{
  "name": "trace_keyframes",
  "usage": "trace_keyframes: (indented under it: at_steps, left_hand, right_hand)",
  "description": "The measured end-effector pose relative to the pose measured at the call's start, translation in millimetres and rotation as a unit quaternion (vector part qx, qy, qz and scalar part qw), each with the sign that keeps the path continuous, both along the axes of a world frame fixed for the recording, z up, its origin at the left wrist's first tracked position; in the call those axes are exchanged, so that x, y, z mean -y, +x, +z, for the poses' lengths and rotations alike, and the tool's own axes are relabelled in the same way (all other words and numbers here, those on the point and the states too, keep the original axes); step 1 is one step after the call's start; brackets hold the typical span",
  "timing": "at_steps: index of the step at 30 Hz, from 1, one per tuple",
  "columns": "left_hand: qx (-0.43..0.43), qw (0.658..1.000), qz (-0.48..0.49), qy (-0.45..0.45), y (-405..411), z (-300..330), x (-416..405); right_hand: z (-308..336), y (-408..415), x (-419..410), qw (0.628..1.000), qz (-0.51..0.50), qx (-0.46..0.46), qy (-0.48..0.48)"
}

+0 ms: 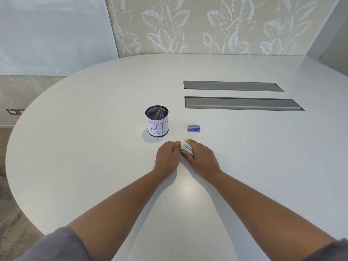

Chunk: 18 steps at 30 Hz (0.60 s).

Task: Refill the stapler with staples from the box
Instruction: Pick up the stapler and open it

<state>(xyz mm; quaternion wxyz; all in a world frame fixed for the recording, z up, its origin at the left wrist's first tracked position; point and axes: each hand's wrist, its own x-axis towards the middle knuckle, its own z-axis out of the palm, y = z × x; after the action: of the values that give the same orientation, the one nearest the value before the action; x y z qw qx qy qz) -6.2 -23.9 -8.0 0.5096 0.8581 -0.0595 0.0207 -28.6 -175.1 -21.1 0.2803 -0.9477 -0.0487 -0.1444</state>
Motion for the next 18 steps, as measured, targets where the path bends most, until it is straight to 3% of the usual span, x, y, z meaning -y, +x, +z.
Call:
trace_keyframes:
  at_steps: [18]
  left_hand:
    - [0.0, 1.0, 0.002, -0.002, 2.0, -2.0, -0.3]
  right_hand:
    - [-1.7, 1.2, -0.4, 1.0, 0.006, 0.016, -0.024]
